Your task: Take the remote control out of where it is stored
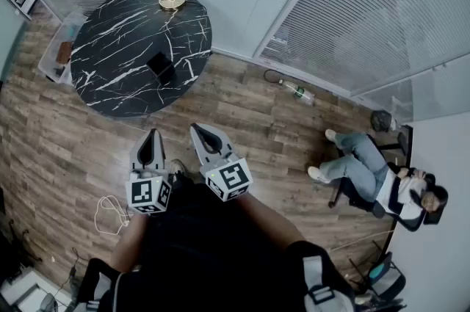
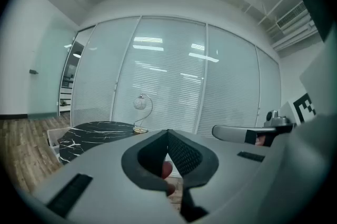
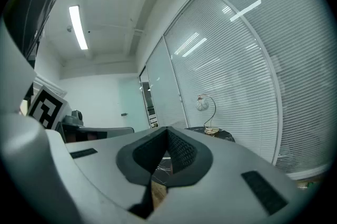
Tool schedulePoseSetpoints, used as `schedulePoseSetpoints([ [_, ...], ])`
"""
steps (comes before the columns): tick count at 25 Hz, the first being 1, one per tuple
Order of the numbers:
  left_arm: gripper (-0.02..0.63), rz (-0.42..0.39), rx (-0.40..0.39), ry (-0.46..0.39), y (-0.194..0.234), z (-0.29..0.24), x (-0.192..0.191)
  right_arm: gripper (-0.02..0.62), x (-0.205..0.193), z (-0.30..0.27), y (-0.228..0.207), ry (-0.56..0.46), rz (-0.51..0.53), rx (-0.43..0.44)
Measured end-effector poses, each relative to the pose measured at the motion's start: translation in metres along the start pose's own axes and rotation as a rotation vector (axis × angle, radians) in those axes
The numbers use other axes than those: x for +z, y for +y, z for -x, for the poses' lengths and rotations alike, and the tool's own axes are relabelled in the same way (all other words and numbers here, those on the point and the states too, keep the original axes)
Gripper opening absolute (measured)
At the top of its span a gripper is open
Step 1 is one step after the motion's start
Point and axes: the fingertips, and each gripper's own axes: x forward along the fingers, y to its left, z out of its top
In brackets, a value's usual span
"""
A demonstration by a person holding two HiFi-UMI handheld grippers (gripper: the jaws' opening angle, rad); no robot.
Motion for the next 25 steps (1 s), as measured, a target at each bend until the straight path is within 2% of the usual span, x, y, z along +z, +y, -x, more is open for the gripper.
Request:
schedulePoseSetpoints([
  [15,-0.003,0.007,-0.026,-0.014,0.019,0.007,0.003,-0.005,-0.011,-0.013,0.018,0.015,0.005,0.015],
  [25,-0.003,0.005,-0.066,-0.026,0.056,0.017,0.011,-0.005,-0.019,-0.035,0.043,0.006,0.013,-0.038],
])
